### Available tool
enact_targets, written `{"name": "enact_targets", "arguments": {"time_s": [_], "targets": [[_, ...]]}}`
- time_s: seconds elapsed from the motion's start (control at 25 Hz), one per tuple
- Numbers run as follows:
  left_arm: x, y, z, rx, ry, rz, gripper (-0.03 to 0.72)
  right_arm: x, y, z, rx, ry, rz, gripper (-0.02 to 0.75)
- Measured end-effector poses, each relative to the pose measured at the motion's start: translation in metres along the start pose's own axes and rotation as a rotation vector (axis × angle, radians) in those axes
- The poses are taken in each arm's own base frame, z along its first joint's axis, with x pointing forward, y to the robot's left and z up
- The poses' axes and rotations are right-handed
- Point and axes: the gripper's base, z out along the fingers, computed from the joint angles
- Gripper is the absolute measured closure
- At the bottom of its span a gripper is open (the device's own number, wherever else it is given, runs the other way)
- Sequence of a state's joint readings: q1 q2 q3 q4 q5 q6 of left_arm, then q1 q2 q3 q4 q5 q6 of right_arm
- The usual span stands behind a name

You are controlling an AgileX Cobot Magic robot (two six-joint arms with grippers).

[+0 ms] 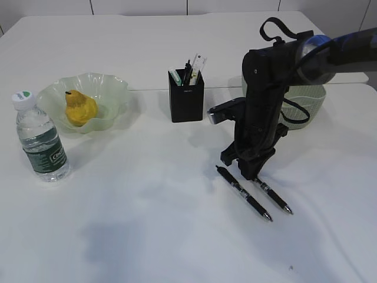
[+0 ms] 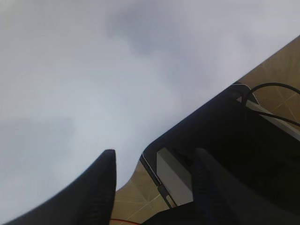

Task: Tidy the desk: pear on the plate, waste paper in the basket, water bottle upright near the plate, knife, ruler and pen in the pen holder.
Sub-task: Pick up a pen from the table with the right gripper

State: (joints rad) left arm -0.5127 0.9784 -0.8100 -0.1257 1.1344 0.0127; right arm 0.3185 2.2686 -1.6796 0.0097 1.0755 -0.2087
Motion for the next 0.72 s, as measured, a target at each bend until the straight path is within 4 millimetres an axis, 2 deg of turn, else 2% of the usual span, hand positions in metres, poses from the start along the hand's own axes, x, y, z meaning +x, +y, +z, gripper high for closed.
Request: {"name": "enact_targets", "arguments": {"time_s": [0.28,0.52,0.56,0.64,0.68,0.72], "targets": [[0.000,0.000,0.000,0.000,0.000,0.000,0.359,0.000,-0.001,-0.002,0.003,0.029,-0.003,0.619],[0.000,0.000,0.000,0.001,0.000,0.000,0.408,-0.014,-0.003,-0.026,0.009,-0.001,0.001,0.622],[0.000,0.000,0.000,0.001,0.002,0.000,0.414,-0.020,-0.005,-0.038,0.017,-0.040,0.001,0.622],[0.000,0.000,0.000,0.001,0.002,0.000,0.421,-0.023,-0.005,-0.044,0.021,-0.060,0.001,0.622],[0.000,0.000,0.000,0.001,0.002,0.000,0.425,-0.030,-0.006,-0.057,0.030,-0.106,0.004,0.622],[0.000,0.000,0.000,0.002,0.002,-0.001,0.427,-0.032,-0.007,-0.061,0.034,-0.124,0.004,0.622]]}}
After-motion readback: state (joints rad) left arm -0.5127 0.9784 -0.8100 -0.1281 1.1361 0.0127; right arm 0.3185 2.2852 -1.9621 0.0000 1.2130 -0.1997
